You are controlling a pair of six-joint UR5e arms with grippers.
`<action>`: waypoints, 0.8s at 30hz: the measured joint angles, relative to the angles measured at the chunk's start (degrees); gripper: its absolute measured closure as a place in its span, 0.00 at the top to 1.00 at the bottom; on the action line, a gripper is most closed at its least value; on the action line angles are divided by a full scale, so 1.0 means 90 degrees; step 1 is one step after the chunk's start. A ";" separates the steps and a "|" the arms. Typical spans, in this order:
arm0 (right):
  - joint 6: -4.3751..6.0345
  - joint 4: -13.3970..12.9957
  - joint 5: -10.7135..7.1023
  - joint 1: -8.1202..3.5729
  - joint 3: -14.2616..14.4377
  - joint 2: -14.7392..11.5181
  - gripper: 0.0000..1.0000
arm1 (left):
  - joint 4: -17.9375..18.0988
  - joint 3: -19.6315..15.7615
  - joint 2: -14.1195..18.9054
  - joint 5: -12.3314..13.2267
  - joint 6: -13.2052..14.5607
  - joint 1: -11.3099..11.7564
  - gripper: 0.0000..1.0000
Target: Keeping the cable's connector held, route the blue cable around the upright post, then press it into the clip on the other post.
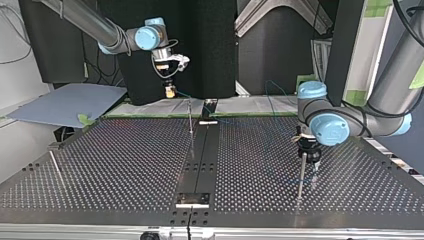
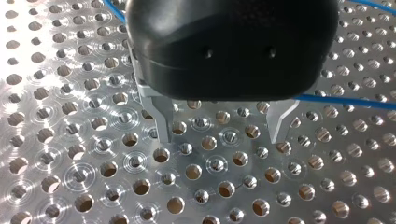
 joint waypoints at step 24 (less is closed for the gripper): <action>-0.0160 -0.0501 -0.0091 -0.0144 0.0186 0.0459 0.00 | -0.0001 0.0001 0.0000 0.0000 -0.0003 0.0008 0.99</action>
